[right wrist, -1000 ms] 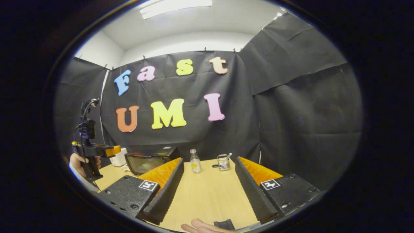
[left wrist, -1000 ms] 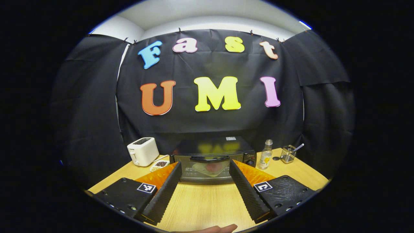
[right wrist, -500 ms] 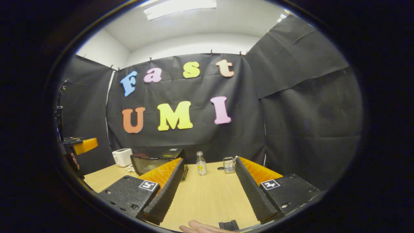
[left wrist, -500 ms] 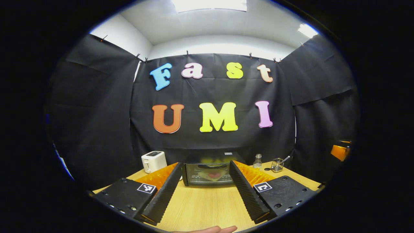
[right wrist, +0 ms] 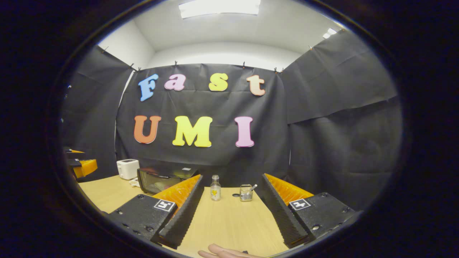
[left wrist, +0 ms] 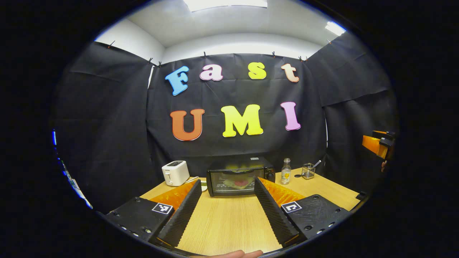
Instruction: Open the electric oven with the left hand, put the food in, and close the electric oven.
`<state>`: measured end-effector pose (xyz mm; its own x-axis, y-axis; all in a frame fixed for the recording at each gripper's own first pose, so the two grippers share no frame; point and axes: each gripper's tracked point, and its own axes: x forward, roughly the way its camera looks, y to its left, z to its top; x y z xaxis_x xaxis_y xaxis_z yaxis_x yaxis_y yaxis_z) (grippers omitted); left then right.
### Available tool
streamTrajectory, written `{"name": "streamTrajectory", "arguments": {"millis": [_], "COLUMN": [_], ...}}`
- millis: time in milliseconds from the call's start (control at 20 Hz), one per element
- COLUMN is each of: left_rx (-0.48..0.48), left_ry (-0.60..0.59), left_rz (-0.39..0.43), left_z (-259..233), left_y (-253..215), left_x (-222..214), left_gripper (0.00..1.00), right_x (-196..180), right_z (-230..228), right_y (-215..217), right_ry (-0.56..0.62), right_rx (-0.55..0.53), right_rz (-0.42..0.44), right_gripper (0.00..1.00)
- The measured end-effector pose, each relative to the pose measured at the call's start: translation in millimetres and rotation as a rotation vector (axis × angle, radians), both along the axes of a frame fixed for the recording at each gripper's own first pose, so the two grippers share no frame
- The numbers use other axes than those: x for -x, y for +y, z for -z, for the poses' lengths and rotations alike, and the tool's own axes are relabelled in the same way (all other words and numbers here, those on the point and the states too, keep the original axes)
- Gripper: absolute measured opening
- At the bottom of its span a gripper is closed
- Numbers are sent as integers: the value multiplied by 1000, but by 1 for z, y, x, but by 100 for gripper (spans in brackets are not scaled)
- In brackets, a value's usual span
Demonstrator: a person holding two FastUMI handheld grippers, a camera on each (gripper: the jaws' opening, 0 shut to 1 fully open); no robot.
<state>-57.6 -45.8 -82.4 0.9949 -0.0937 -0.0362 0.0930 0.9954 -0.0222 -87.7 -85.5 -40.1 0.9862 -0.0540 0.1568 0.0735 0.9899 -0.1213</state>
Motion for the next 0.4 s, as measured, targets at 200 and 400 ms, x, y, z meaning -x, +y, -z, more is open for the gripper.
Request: {"name": "streamTrajectory", "arguments": {"millis": [200, 400], "left_rx": [23, 26], "left_ry": [-7, -4], "left_rz": [-58, -34], "left_z": [-4, -3], "left_y": [16, 10], "left_x": [1, 3], "left_gripper": [94, 94], "right_x": [3, 5], "right_z": [0, 6], "right_y": [9, 5], "right_ry": [9, 12], "right_rx": [0, -7], "right_rz": [-14, -3], "right_gripper": [97, 96]}}
